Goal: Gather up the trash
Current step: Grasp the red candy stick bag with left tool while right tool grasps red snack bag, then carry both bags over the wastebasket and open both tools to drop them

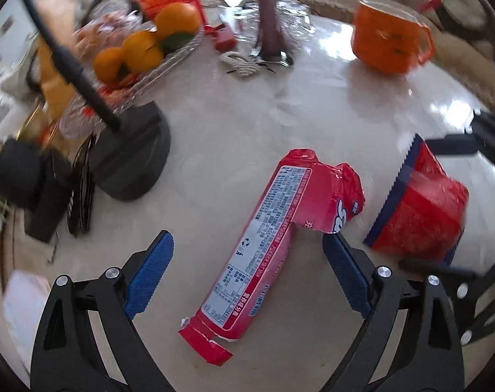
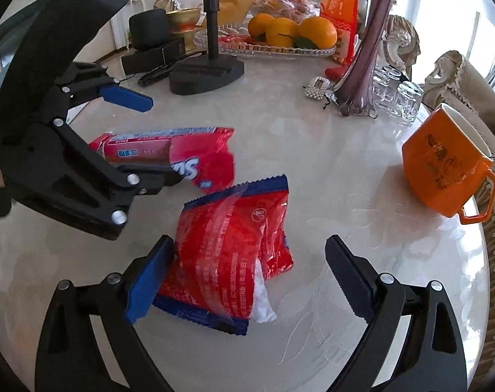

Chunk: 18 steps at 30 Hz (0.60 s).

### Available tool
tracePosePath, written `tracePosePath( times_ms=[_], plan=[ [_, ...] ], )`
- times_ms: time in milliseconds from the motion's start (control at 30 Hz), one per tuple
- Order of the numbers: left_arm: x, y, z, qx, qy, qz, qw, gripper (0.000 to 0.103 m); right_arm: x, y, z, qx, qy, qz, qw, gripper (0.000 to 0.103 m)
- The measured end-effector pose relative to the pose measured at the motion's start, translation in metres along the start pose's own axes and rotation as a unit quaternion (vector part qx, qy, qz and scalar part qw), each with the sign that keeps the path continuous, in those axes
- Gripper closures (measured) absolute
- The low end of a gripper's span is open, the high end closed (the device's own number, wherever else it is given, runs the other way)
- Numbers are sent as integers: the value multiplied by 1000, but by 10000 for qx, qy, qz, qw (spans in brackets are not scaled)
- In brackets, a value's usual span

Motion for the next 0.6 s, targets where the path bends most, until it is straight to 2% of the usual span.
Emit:
tracePosePath(
  times_ms=[67, 100, 133, 167, 200, 267, 367, 433, 467, 600],
  plan=[
    [0, 2, -1, 55, -50, -111, 9999, 16, 1, 0, 0, -4, -31, 34, 10000, 16],
    [2, 3, -2, 94, 5, -164, 9998, 22, 2, 0, 0, -4, -49, 53, 10000, 24],
    [5, 3, -4, 155, 133, -209, 9996, 48, 1, 0, -1, 14, -144, 66, 9999, 30],
    [6, 4, -6, 251, 183, -394, 9987, 66, 3, -1, -3, 58, -140, 104, 9998, 43],
    [5, 6, -7, 277, 96, -535, 9981, 66, 4, -1, -4, 71, -130, 149, 9998, 53],
    [8, 7, -8, 334, -48, -527, 9980, 67, 5, -1, -6, 59, -289, 259, 9992, 57],
    [9, 9, -11, 457, -13, -756, 9961, 70, 8, -3, -10, 108, -494, 478, 9976, 60],
    [11, 10, -16, 563, 167, -899, 9942, 72, 12, -6, -16, 199, -602, 633, 9960, 60],
    [13, 10, -20, 667, 388, -1033, 9917, 73, 14, -8, -19, 245, -694, 732, 9946, 60],
    [17, 16, -44, 1179, 916, -1544, 9767, 74, 23, -14, -29, 354, -1098, 1093, 9873, 60]
  ],
)
Point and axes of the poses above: each gripper's, at about its wrist camera, not at the fingertips, and z roughly the way its jaws point, x to its right, y to its underside, the point moved 8 cm from there along z, roughly the way its jaws point, and after that the axes turned 15 degrees about y, right-handed, at the moved point
